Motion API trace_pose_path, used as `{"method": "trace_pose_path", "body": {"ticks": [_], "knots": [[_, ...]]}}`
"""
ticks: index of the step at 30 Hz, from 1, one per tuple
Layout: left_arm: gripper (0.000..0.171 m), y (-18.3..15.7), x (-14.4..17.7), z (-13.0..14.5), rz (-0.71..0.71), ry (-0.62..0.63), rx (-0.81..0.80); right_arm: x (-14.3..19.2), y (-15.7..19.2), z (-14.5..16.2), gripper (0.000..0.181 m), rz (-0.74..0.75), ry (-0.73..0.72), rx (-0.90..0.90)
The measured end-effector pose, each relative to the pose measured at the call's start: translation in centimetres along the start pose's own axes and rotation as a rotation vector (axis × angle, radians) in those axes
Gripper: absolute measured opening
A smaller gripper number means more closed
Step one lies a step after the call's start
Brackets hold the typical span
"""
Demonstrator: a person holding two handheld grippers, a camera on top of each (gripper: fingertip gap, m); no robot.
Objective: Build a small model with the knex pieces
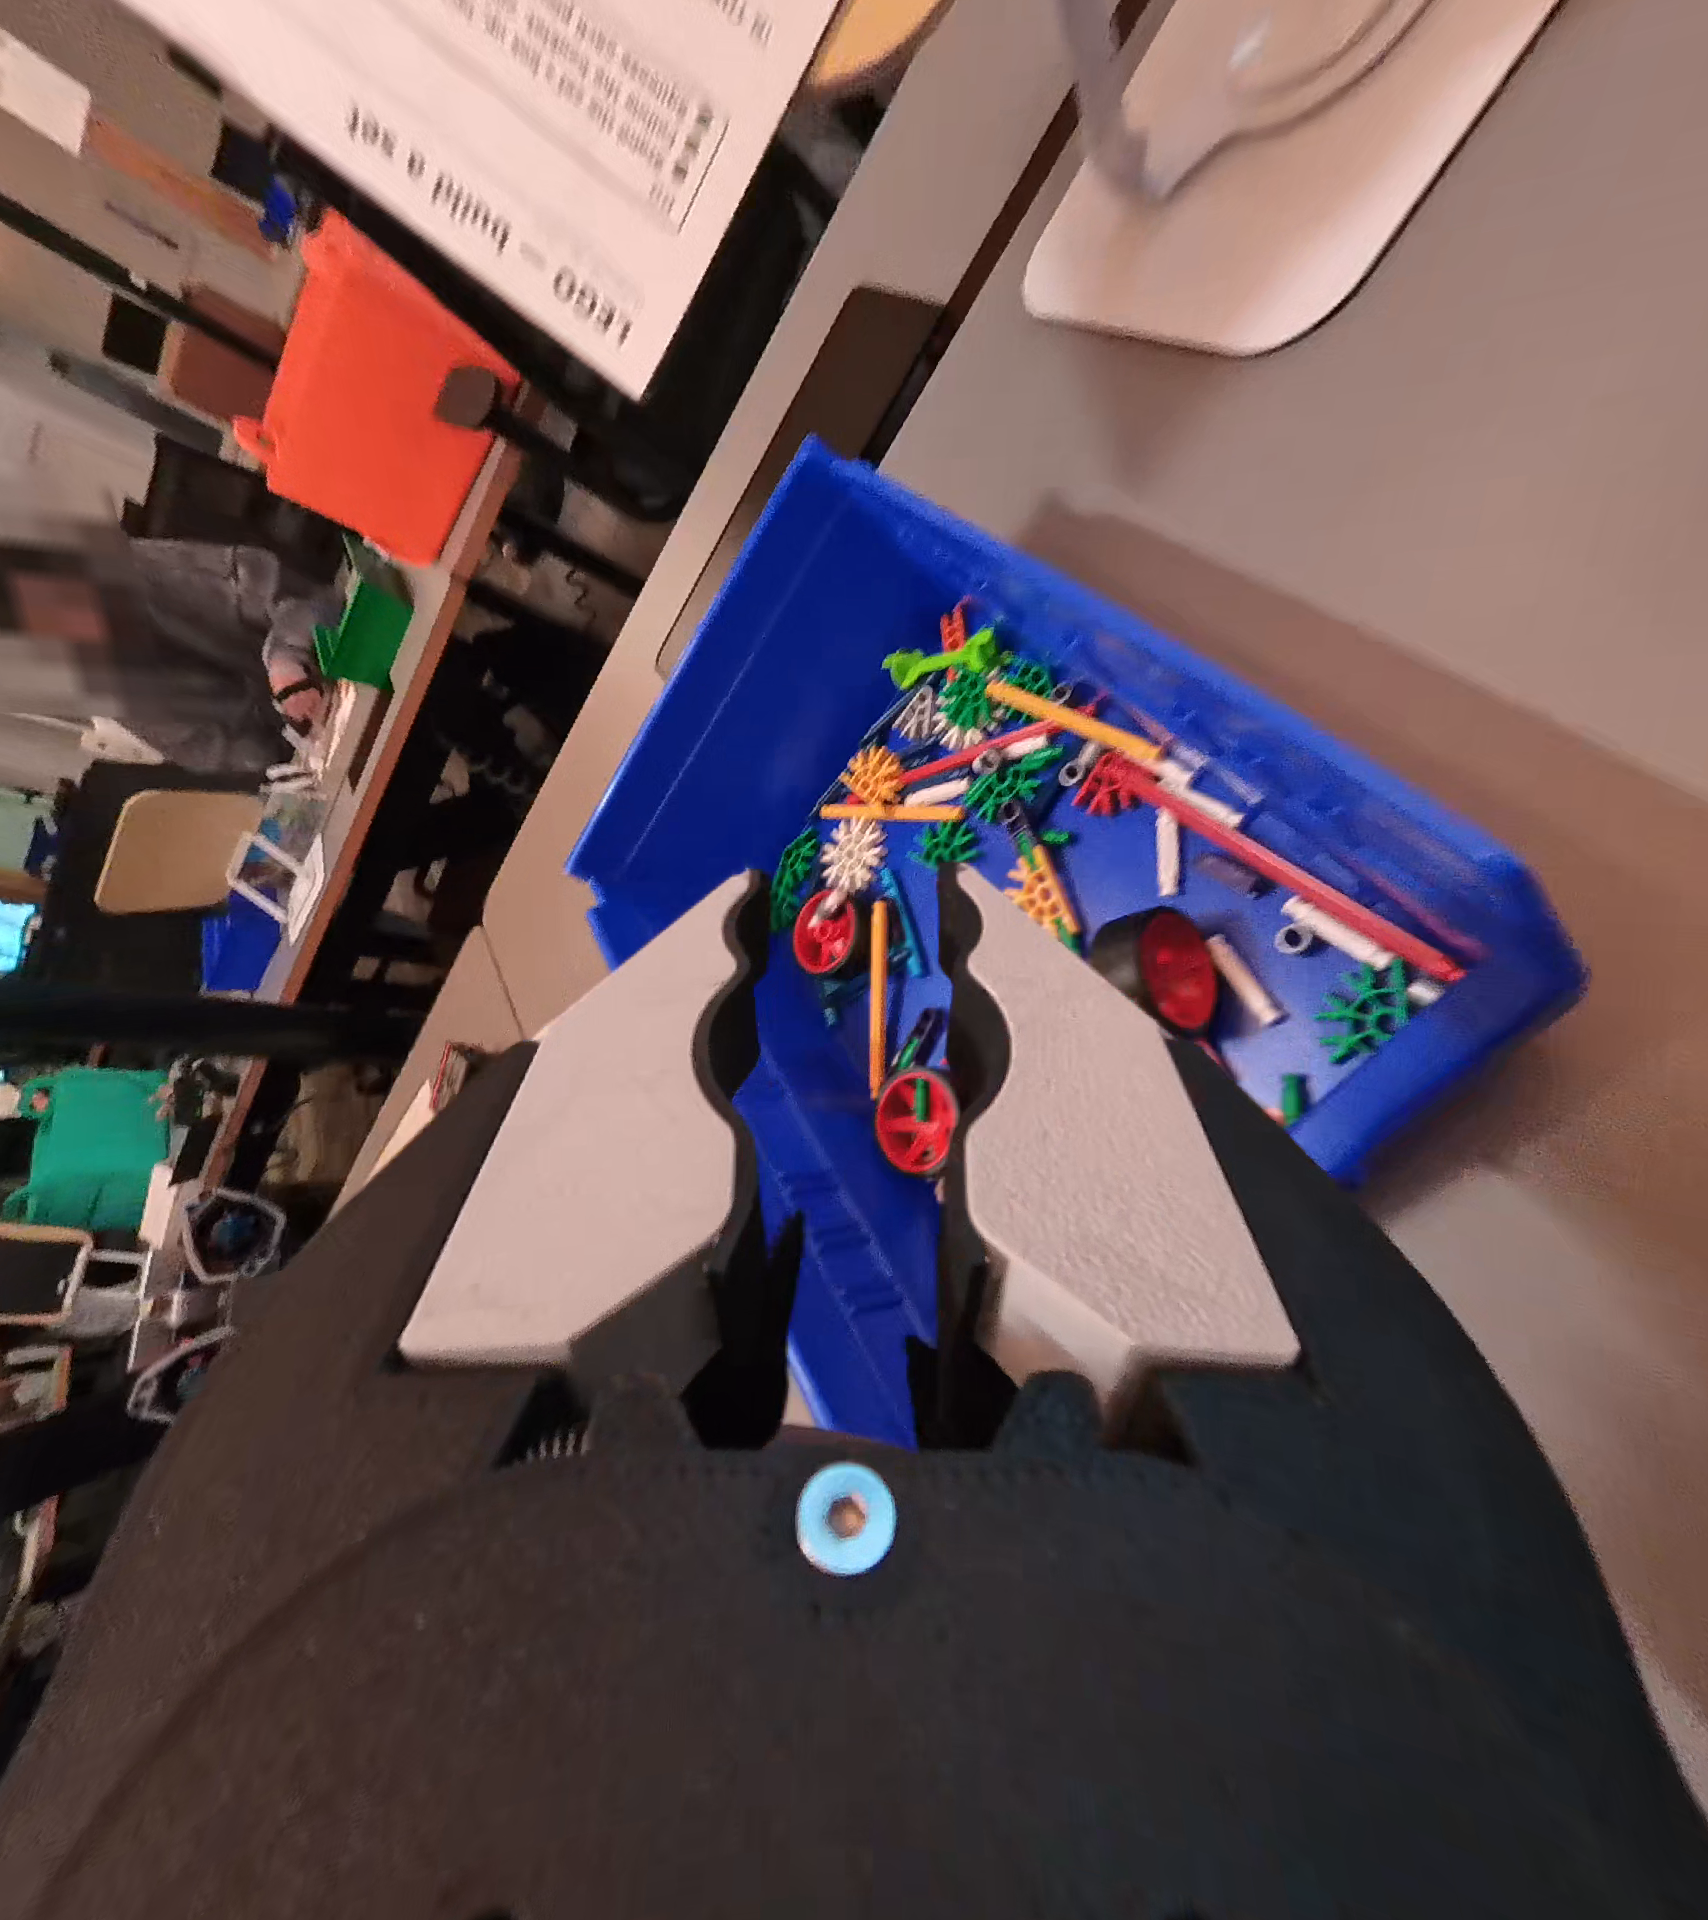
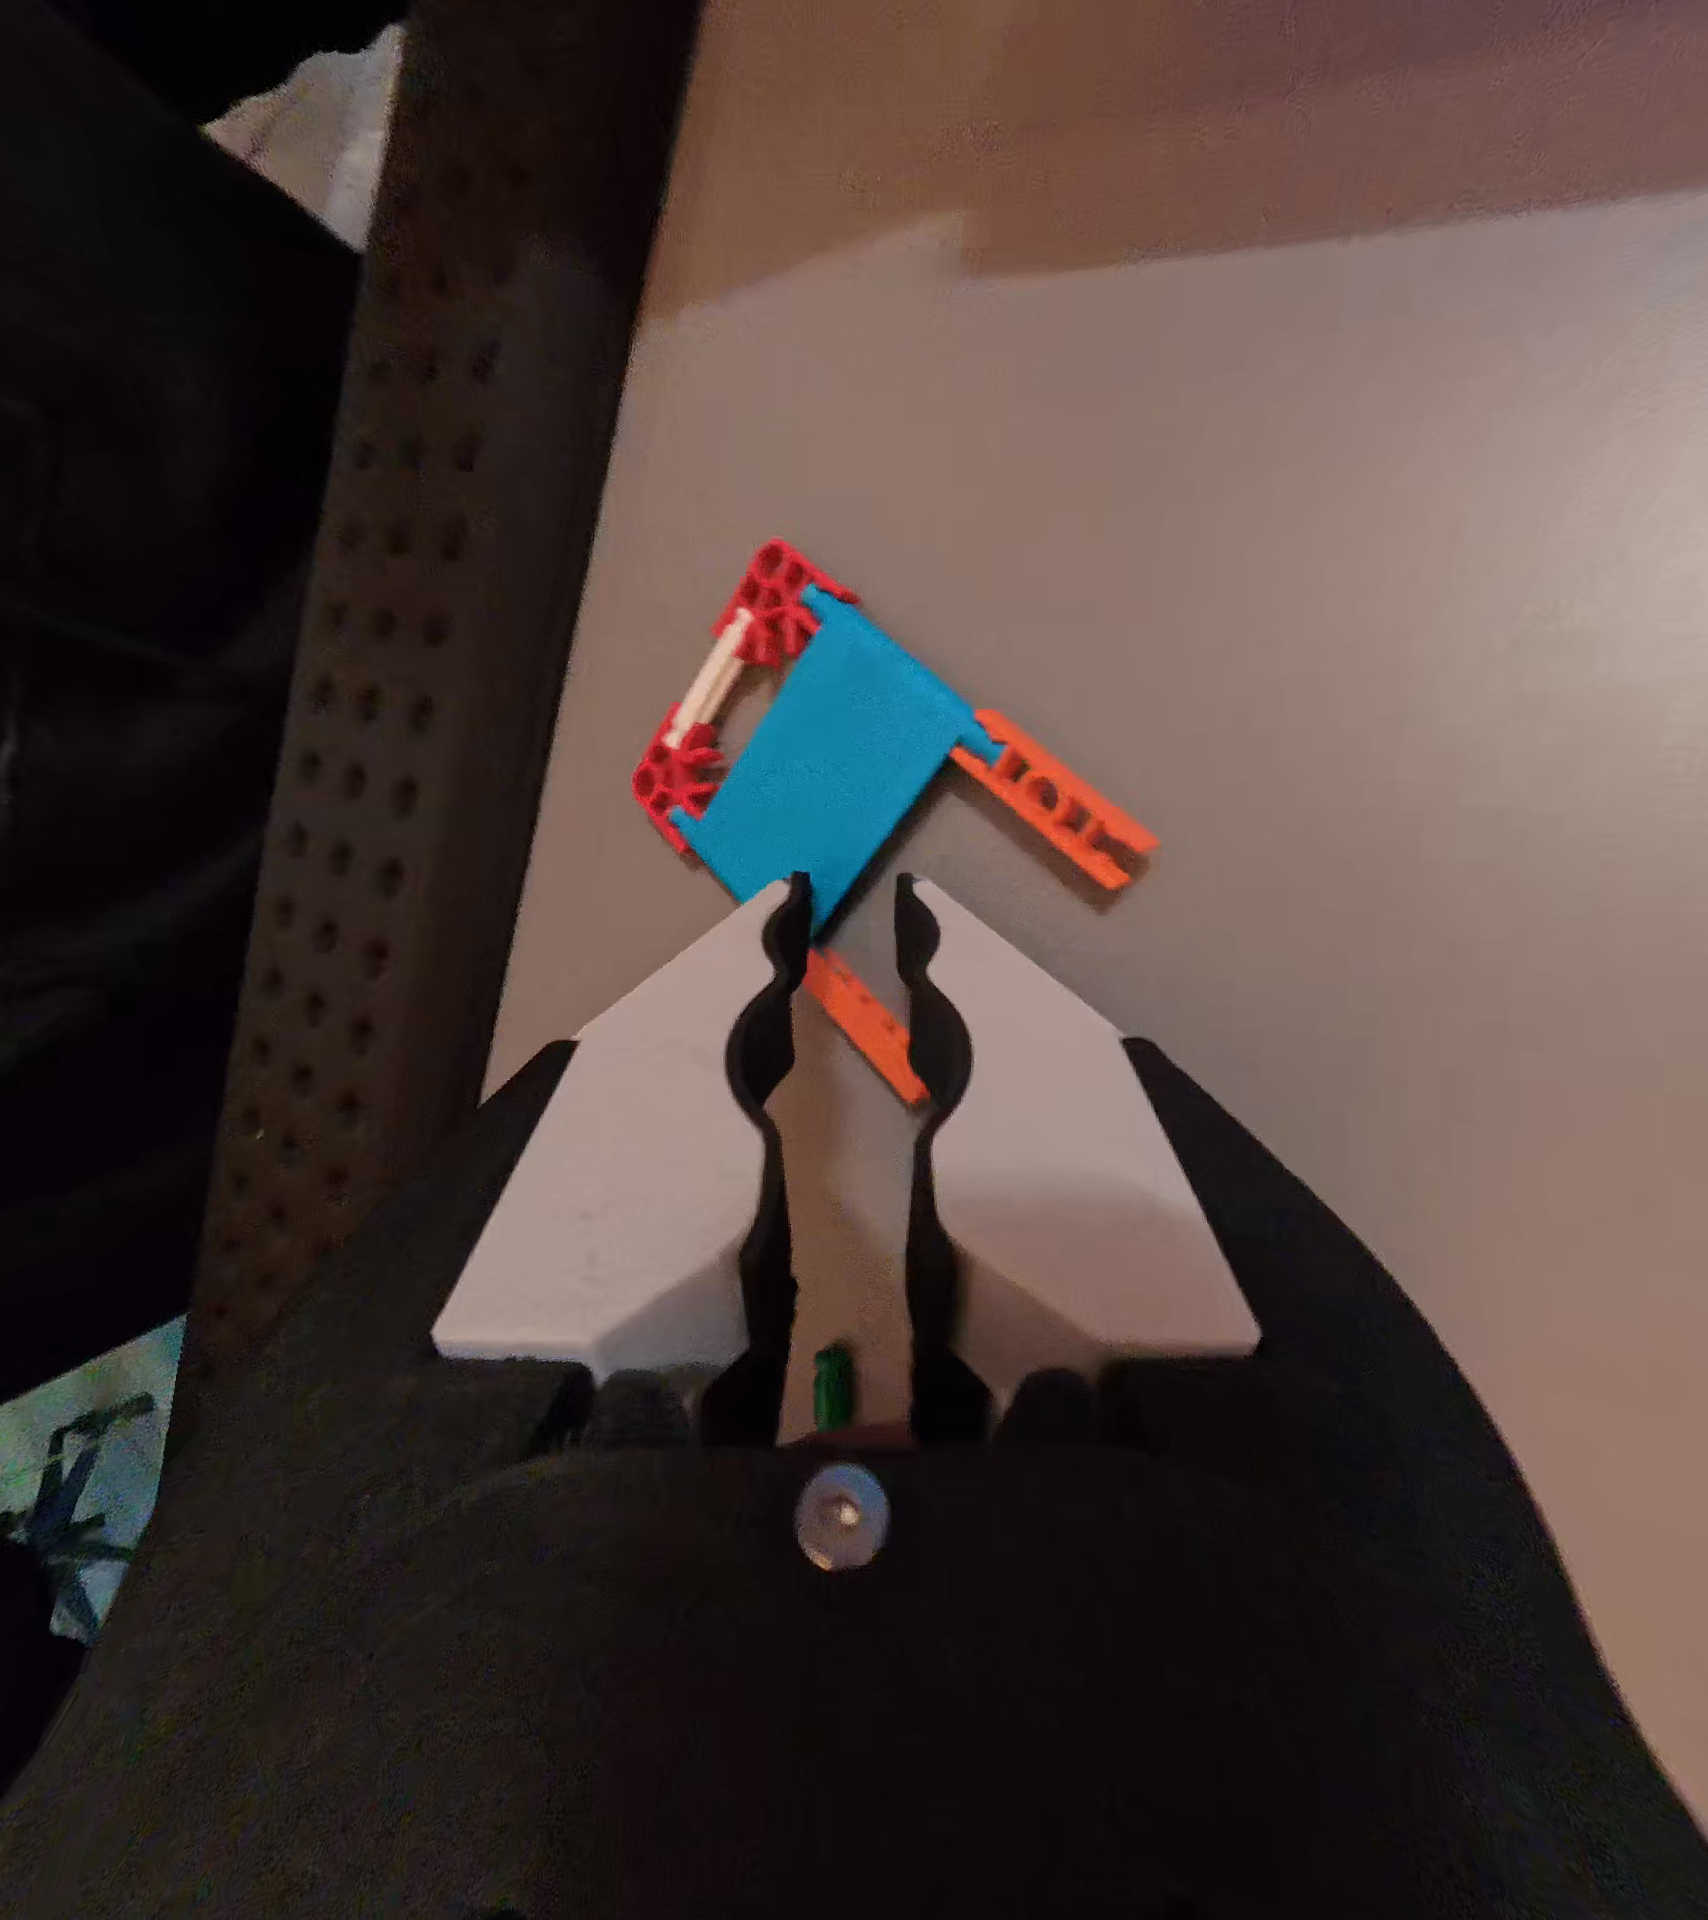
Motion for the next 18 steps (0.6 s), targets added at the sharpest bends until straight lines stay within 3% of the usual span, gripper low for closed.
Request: {"method": "trace_pose_path", "body": {"ticks": [6, 10, 18], "knots": [[0.026, 1.1, -2.4, 3.4, 0.095, 0.179, 0.008, 1.1, -1.5, -0.5, 0.037, 0.154, -0.055, -0.011], [0.034, 1.1, -4.0, 6.3, 0.139, 0.328, 0.013, 1.8, -2.0, 0.3, 0.035, 0.212, -0.059, -0.006], [0.03, -0.5, -8.7, 5.2, 0.293, 0.318, 0.102, 2.5, -2.1, -0.4, 0.031, 0.27, -0.096, 0.043]]}}
Point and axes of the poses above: each gripper's, where its closed fingertips meet, x back along the fingers, z out of its underside, y = z × x across the jaws, the point moved 3 cm from there along x, back along the fingers, and after that the axes turned 15 degrees about x, right-handed, at the moved point
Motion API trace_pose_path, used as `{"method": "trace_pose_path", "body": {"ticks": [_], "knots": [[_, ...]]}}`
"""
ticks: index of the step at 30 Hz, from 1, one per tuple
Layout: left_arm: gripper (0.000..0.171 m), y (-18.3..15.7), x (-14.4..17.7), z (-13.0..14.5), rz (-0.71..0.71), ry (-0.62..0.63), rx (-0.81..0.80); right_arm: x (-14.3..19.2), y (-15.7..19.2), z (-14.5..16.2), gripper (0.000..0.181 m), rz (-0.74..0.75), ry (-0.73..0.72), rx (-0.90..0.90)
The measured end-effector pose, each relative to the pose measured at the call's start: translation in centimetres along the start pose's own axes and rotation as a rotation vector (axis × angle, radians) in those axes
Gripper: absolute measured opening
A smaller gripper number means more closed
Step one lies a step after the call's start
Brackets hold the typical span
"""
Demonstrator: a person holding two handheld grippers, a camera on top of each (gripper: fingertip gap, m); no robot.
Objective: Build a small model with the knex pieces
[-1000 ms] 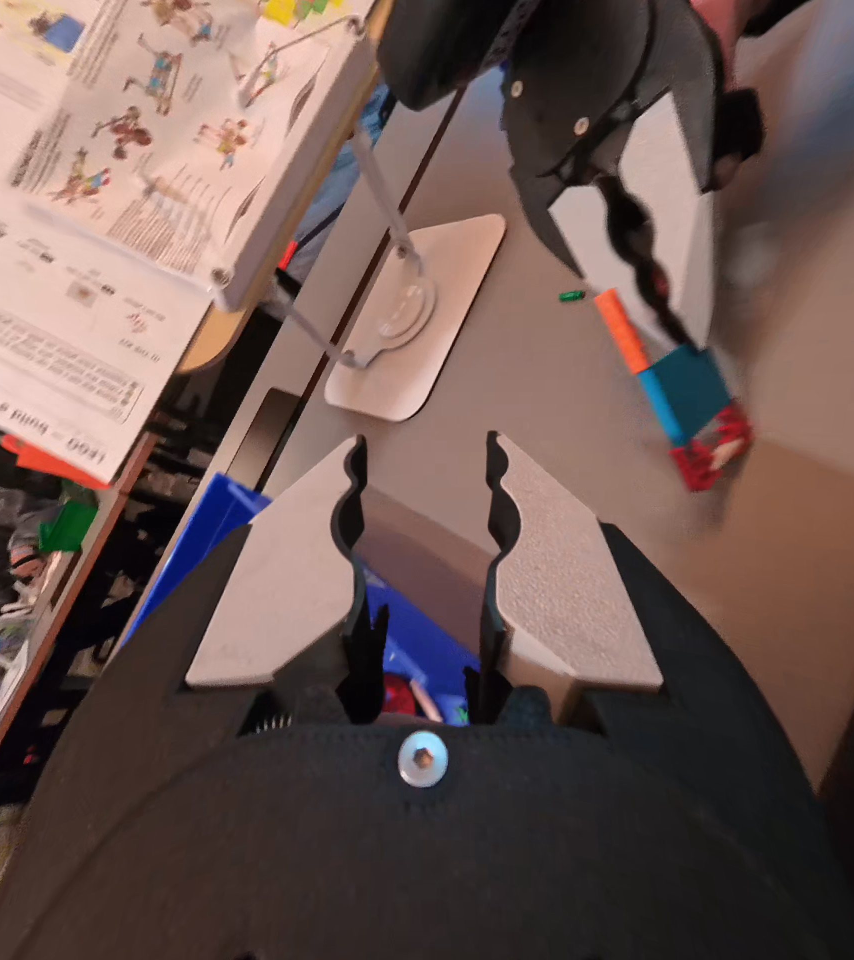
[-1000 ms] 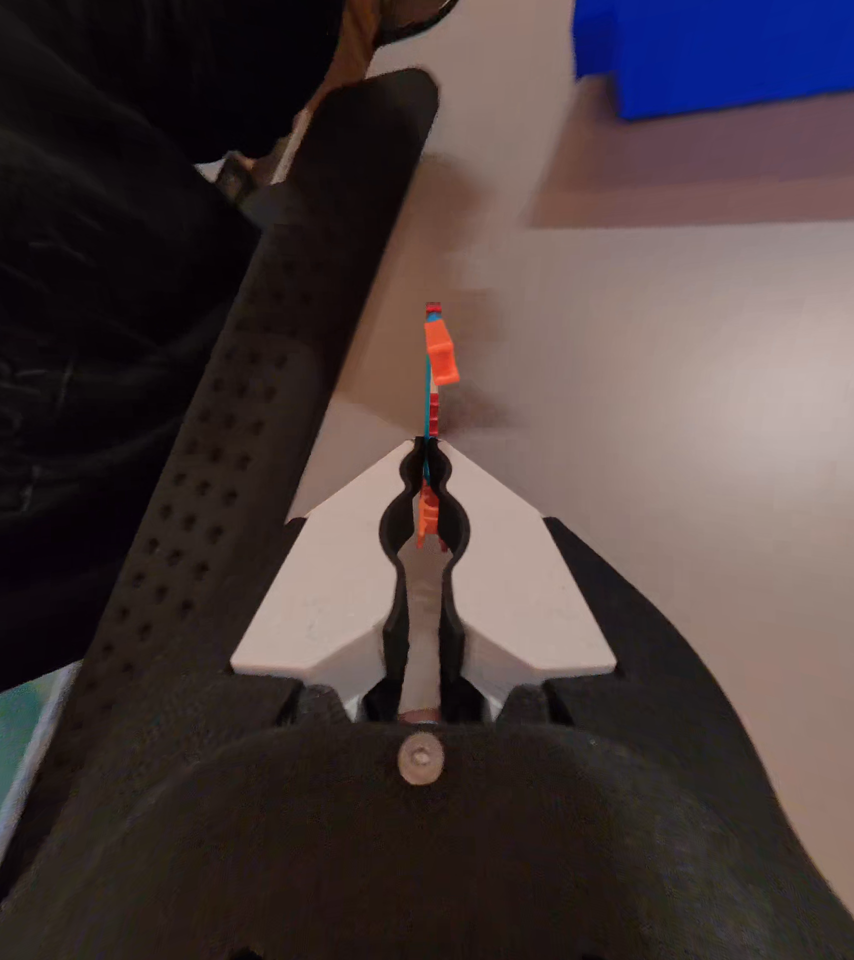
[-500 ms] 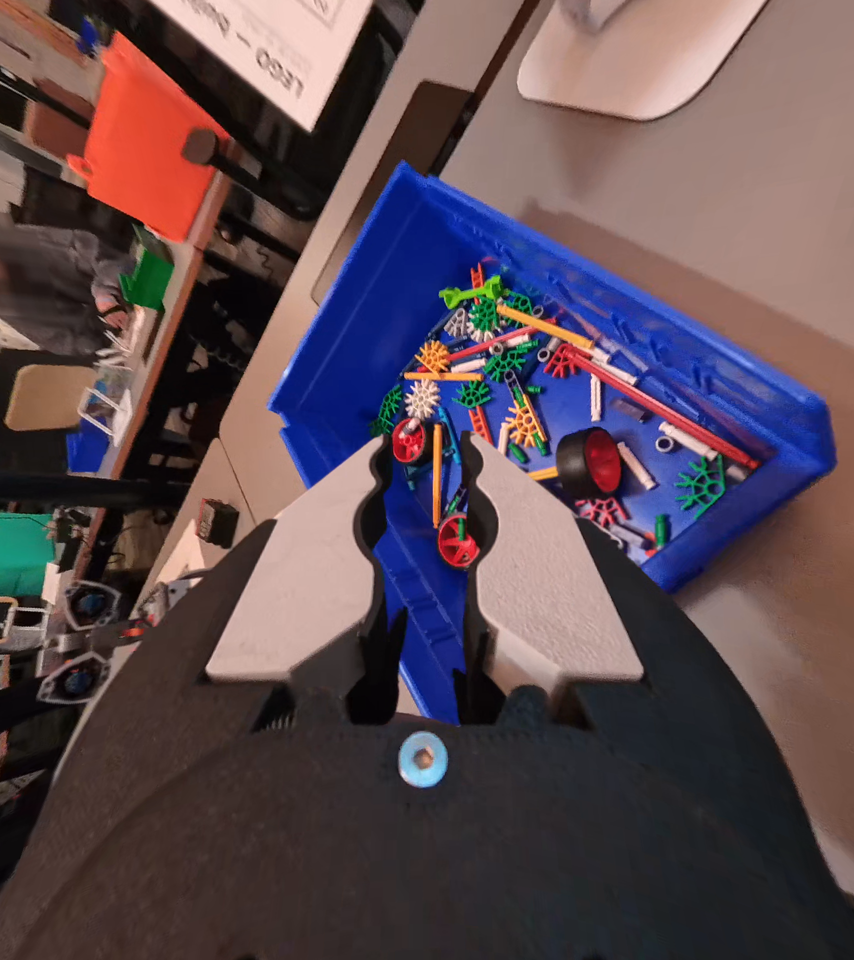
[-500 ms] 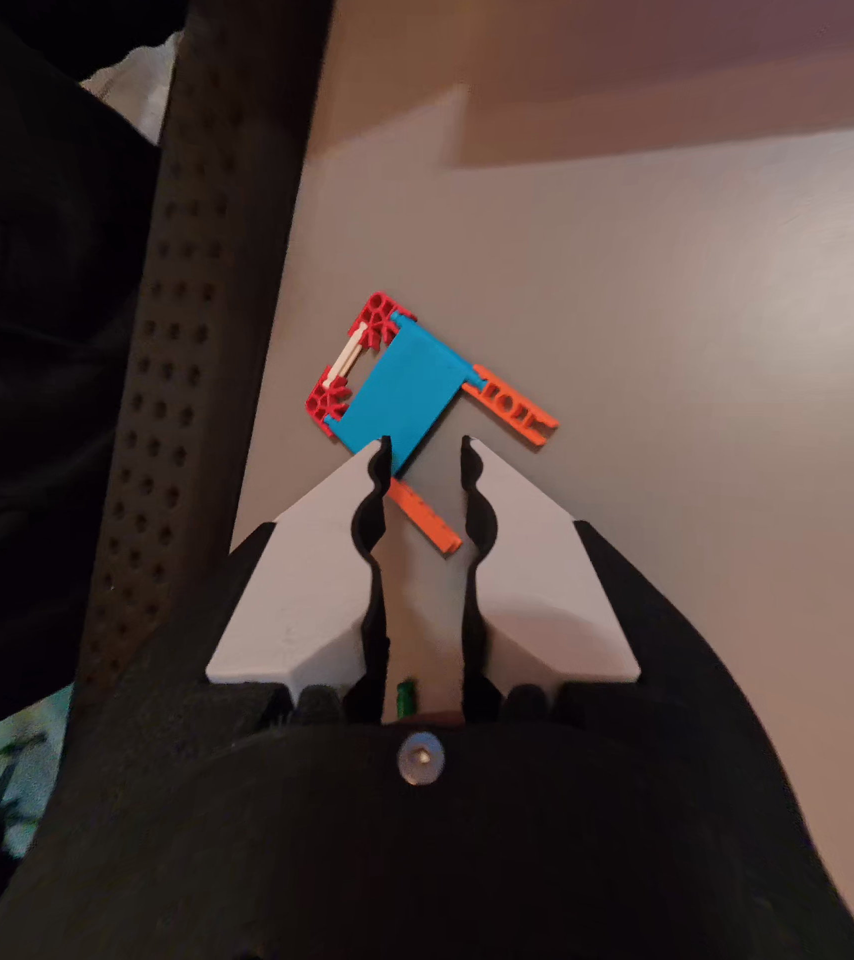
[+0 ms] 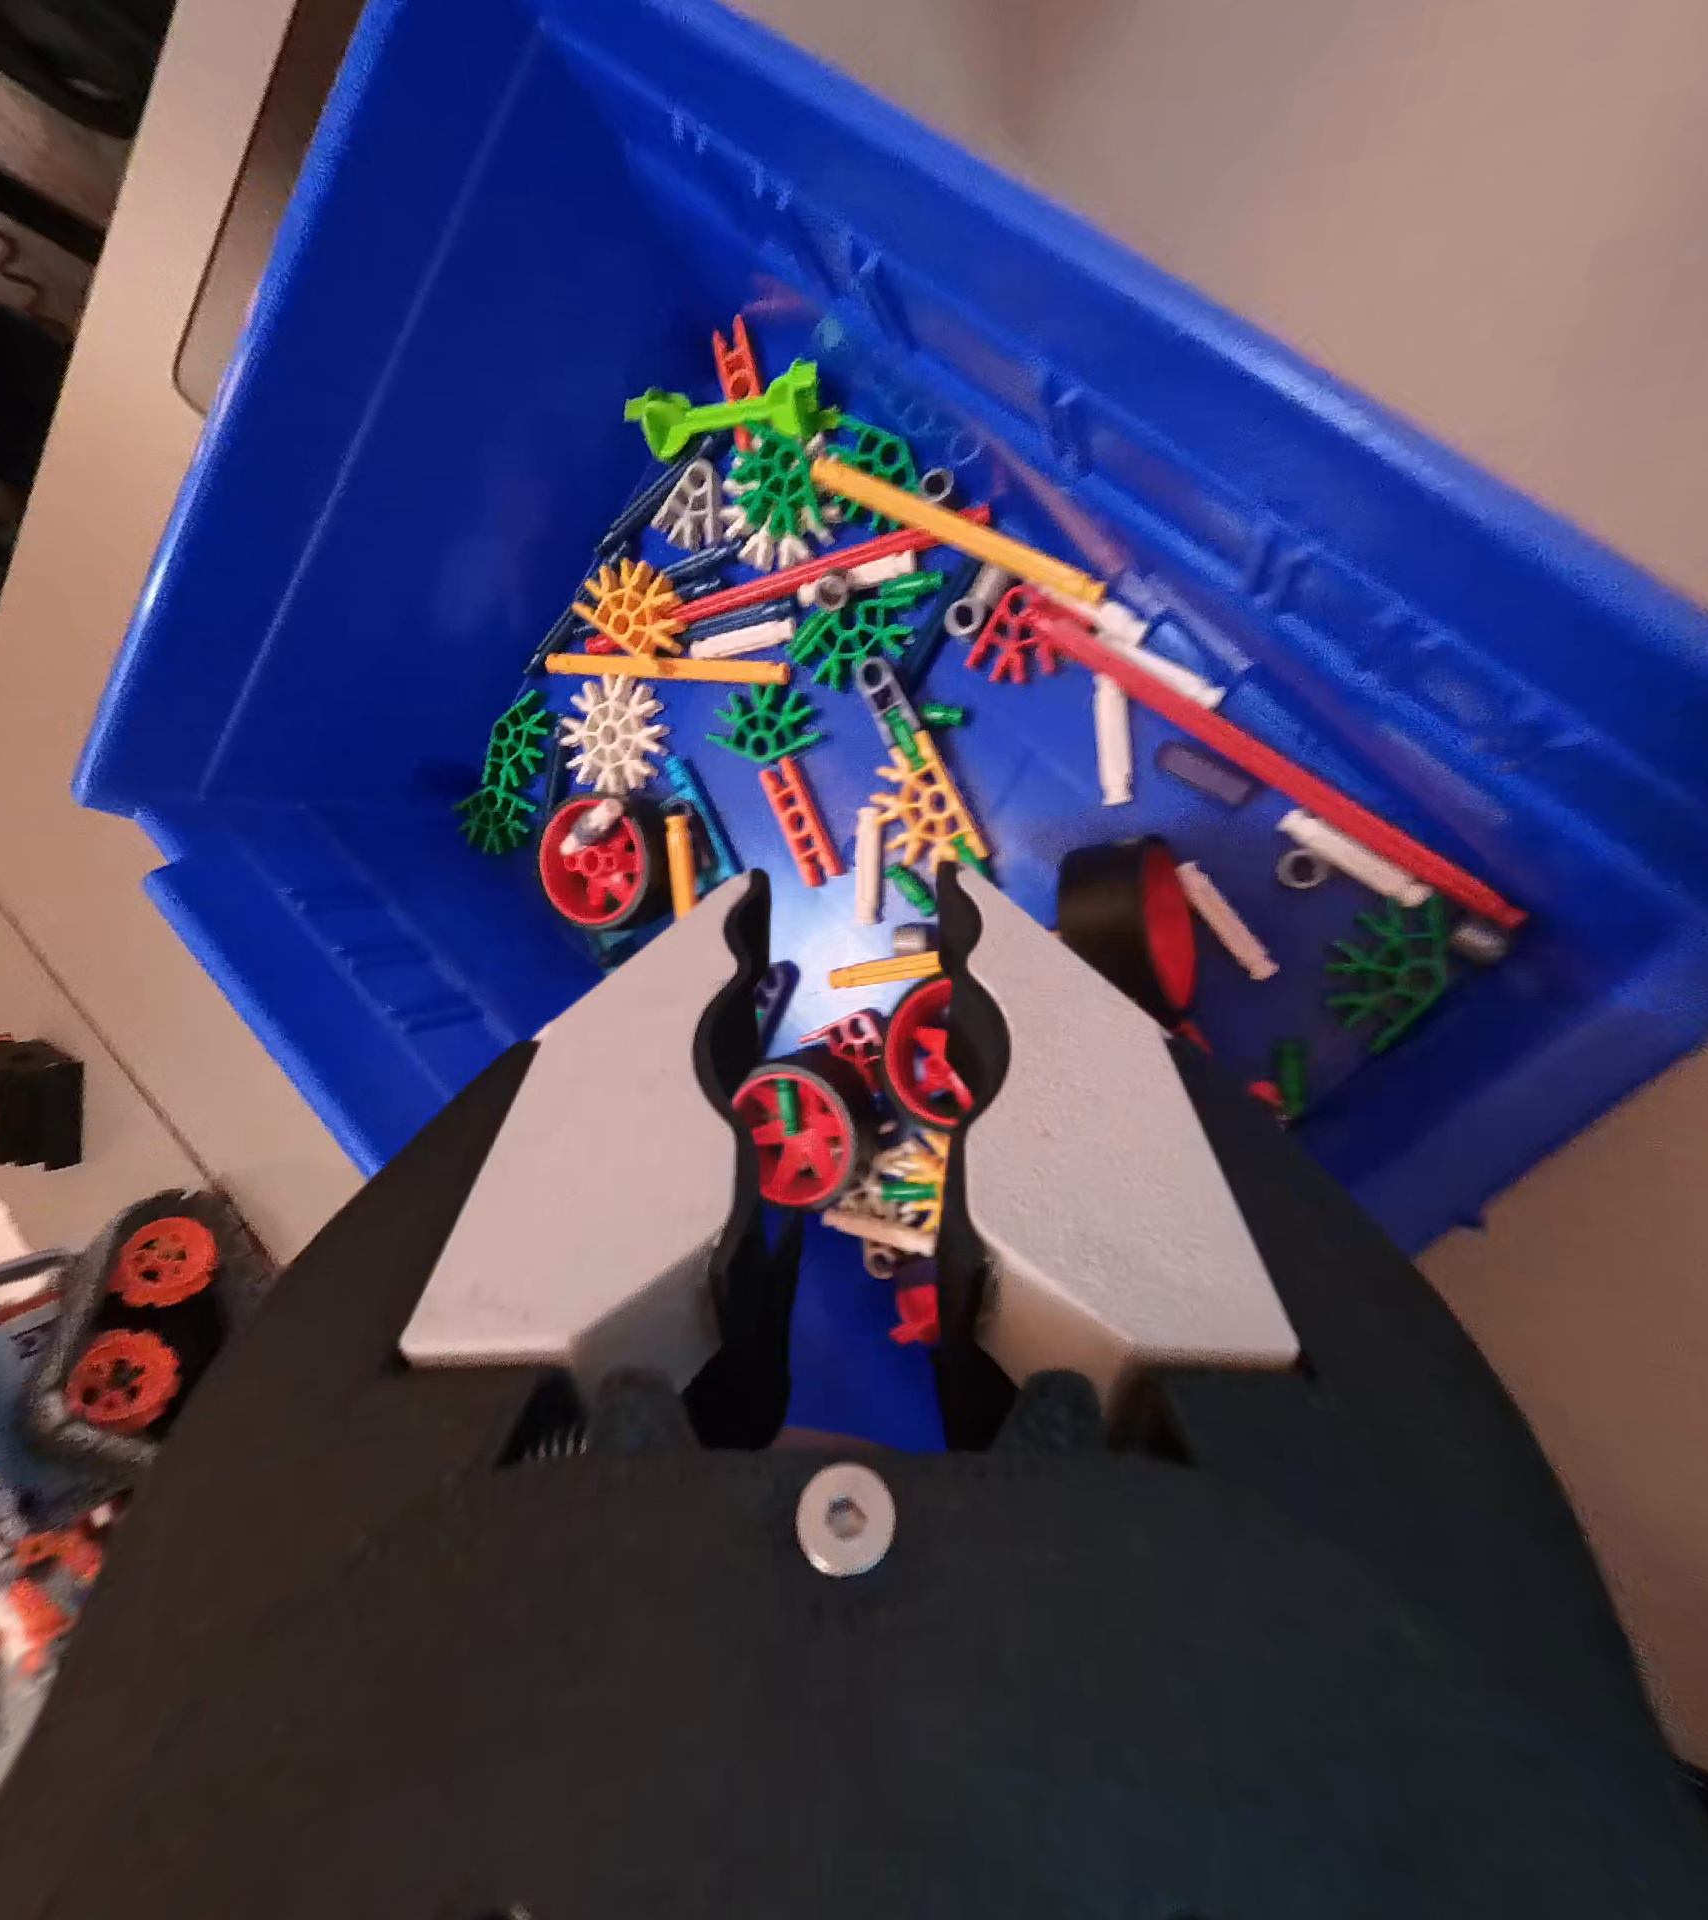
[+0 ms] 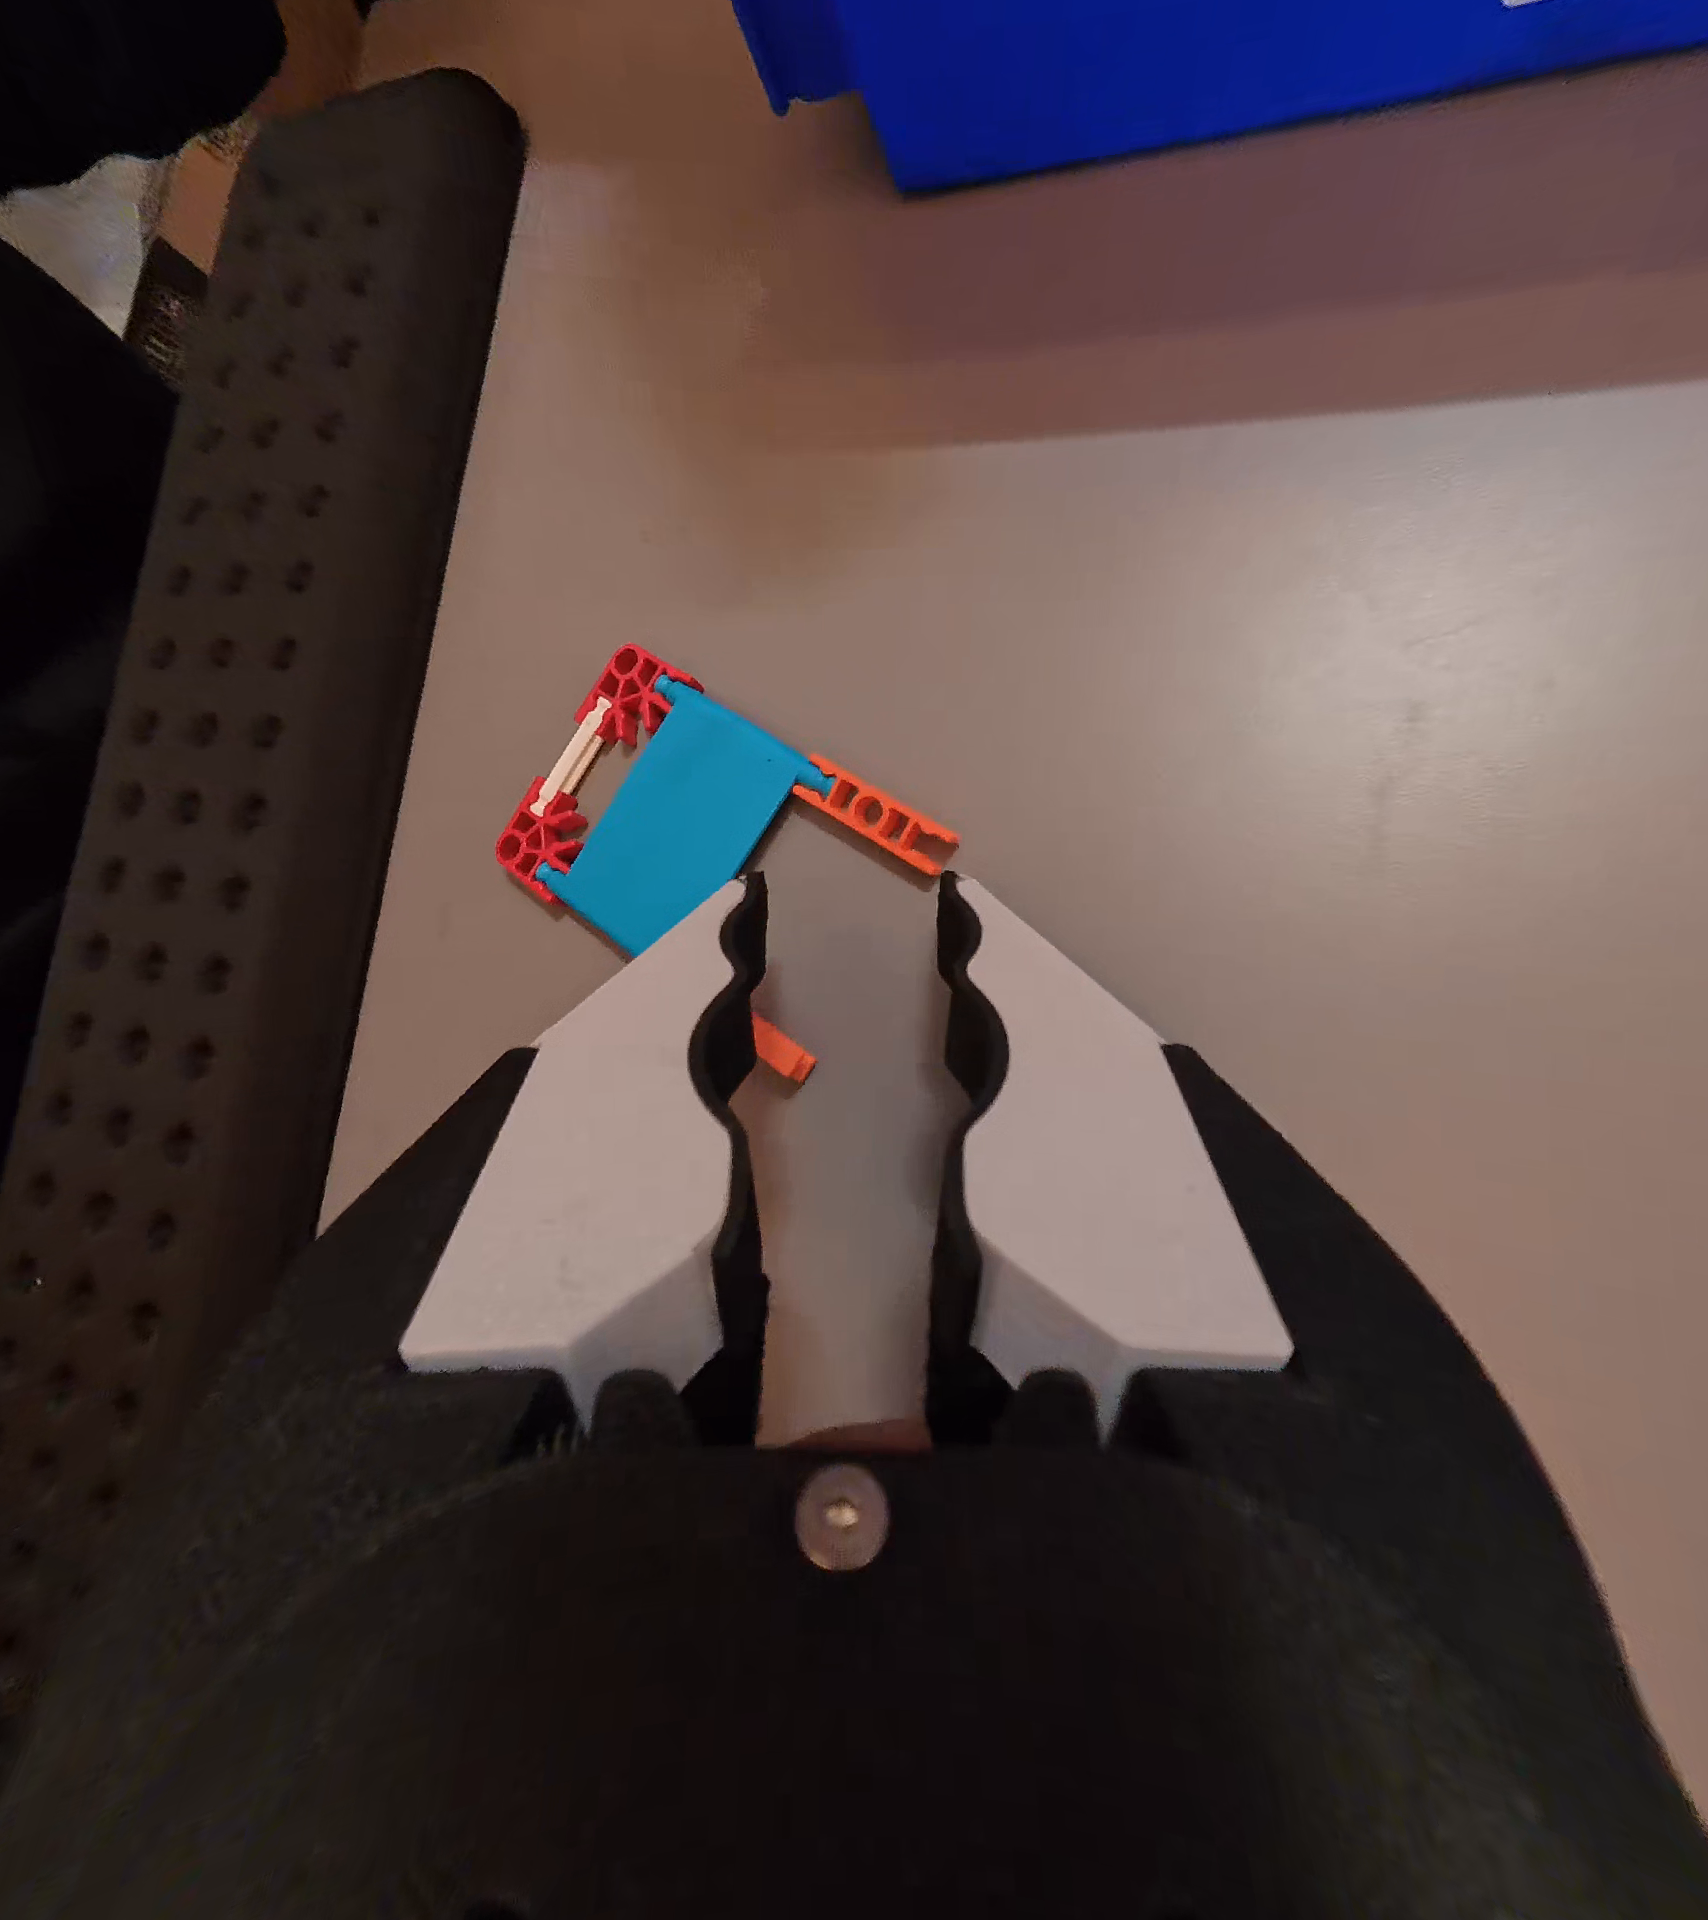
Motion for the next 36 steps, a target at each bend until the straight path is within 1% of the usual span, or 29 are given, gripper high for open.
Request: {"method": "trace_pose_path", "body": {"ticks": [2, 4, 6, 7, 9, 11, 13, 15, 17, 21, 23, 25, 26, 28, 29, 30, 31, 32, 33, 35, 36], "knots": [[0.027, 1.0, -0.9, 0.1, -0.038, 0.054, -0.03, 0.1, 0.1, 0.1, 0.031, 0.0, -0.002, 0.006], [0.026, 1.4, -1.5, 0.1, -0.036, 0.104, -0.061, 0.1, -0.1, 0.2, 0.031, 0.012, 0.001, 0.009], [0.026, 2.0, -1.7, -0.4, -0.045, 0.131, -0.092, 0.1, -0.3, 0.3, 0.03, 0.015, -0.01, 0.007], [0.026, 2.2, -1.8, -0.7, -0.031, 0.15, -0.108, 0.1, -0.4, 0.4, 0.03, 0.011, -0.014, 0.003], [0.033, 1.8, -1.7, -0.6, 0.057, 0.22, -0.156, 0.0, -0.6, 0.7, 0.03, 0.01, -0.012, -0.003], [0.051, 1.1, -1.5, 0.2, 0.184, 0.323, -0.206, 0.0, -0.9, 1.0, 0.03, 0.01, -0.015, -0.01], [0.062, 0.9, -1.2, 1.0, 0.247, 0.402, -0.261, 0.1, -1.0, 1.3, 0.03, 0.007, -0.018, -0.017], [0.072, 0.5, -0.9, 2.5, 0.293, 0.487, -0.314, 0.1, -1.2, 1.4, 0.03, 0.008, -0.022, -0.02], [0.075, 0.0, -0.8, 3.9, 0.3, 0.534, -0.385, 0.1, -1.3, 1.5, 0.03, 0.002, -0.026, -0.02], [0.072, -0.4, -1.8, 6.3, 0.262, 0.579, -0.491, 0.0, -1.6, 1.7, 0.029, 0.006, -0.031, -0.024], [0.062, -0.1, -2.5, 7.1, 0.223, 0.591, -0.527, -0.1, -1.7, 1.7, 0.028, 0.005, -0.04, -0.026], [0.054, -0.1, -2.9, 7.3, 0.214, 0.576, -0.556, 0.0, -1.8, 1.8, 0.027, 0.008, -0.043, -0.025], [0.054, -0.1, -3.0, 7.2, 0.215, 0.571, -0.562, 0.0, -1.8, 1.8, 0.027, 0.01, -0.042, -0.022], [0.049, 0.0, -3.2, 6.4, 0.204, 0.537, -0.566, 0.0, -1.8, 1.8, 0.027, 0.015, -0.036, -0.015], [0.045, 0.1, -3.3, 5.8, 0.19, 0.503, -0.57, 0.0, -1.8, 1.8, 0.027, 0.018, -0.034, -0.013], [0.031, 0.4, -3.5, 4.9, 0.162, 0.461, -0.558, 0.0, -1.8, 1.8, 0.027, 0.018, -0.033, -0.012], [0.029, 1.4, -3.9, 4.0, 0.084, 0.427, -0.54, 0.0, -1.7, 1.7, 0.027, 0.017, -0.032, -0.01], [0.042, 2.7, -4.2, 2.9, -0.018, 0.395, -0.531, 0.0, -1.7, 1.8, 0.027, 0.016, -0.032, -0.008], [0.041, 3.2, -4.1, 2.3, -0.046, 0.37, -0.522, -0.1, -1.7, 1.8, 0.027, 0.016, -0.032, -0.007], [0.045, 3.0, -2.7, 2.0, 0.0, 0.337, -0.514, 0.0, -1.7, 1.8, 0.027, 0.015, -0.033, -0.005], [0.044, 2.5, -1.6, 2.2, 0.057, 0.335, -0.492, 0.0, -1.7, 1.8, 0.027, 0.016, -0.032, -0.004]]}}
Point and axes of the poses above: each gripper's, where its closed fingertips meet, x back along the fingers, z out of its underside, y = z × x across the jaws, the point moved 3 cm from there along x, back along the fingers, and after that the axes turned 15 degrees about x, right-handed, at the moved point
